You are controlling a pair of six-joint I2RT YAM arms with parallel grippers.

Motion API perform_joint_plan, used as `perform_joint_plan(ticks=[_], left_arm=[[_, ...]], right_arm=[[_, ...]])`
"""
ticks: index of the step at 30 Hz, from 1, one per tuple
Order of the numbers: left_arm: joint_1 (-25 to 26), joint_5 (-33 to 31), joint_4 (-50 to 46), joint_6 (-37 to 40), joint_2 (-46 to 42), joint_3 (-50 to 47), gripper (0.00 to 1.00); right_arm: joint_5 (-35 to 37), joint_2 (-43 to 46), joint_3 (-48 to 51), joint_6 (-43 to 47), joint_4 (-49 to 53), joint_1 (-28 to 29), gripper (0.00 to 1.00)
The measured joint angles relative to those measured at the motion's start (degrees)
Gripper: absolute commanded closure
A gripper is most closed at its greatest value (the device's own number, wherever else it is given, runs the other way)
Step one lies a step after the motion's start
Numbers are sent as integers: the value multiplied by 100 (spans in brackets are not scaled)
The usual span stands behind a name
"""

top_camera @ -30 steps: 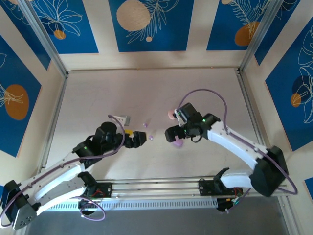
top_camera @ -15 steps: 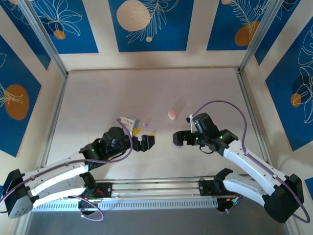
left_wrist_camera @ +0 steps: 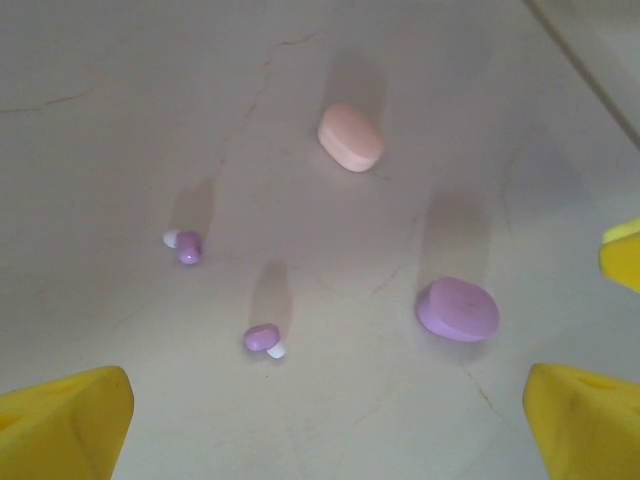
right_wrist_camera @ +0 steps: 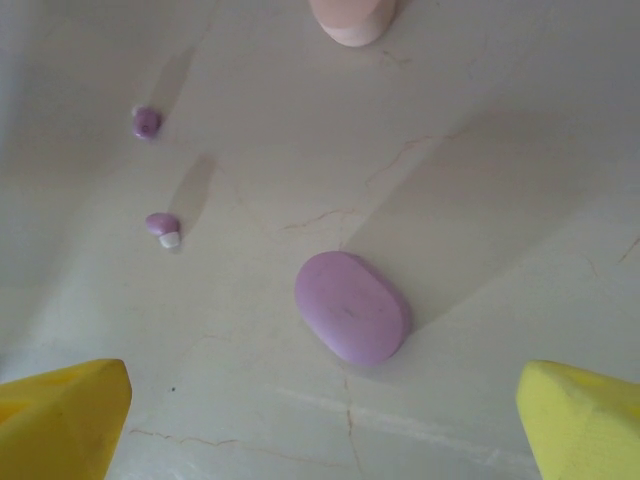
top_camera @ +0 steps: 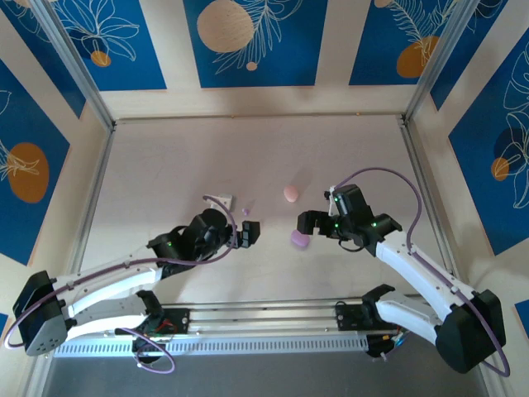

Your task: Insert the wireless bluetooth earbuds into the charging case

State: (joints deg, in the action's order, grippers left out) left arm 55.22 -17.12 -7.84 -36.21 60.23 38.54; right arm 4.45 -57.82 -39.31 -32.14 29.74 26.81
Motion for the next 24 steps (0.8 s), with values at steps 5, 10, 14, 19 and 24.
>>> perform_joint_plan(ticks=[5,10,14,19,24], left_arm=[[0,-118,-326,-7,85,146,0],[-76,-94,-361,-35,-155,-79,0],[-238,-55,-382,-125,-243,-264,0],[-466,76,-387,-144,-330,-479,0],[-632,219,-380,-142,-437,-551,0]], right_arm=[[-83,-780,-350,175,155,-142,4],[-411,-1676,-778,481,249,-302,13],[-518,-2232,-898,667,374,-238,14],[-518,-2730,-1086,787,483,-46,14],[-507,-3062,-1309,870,520,181,12]])
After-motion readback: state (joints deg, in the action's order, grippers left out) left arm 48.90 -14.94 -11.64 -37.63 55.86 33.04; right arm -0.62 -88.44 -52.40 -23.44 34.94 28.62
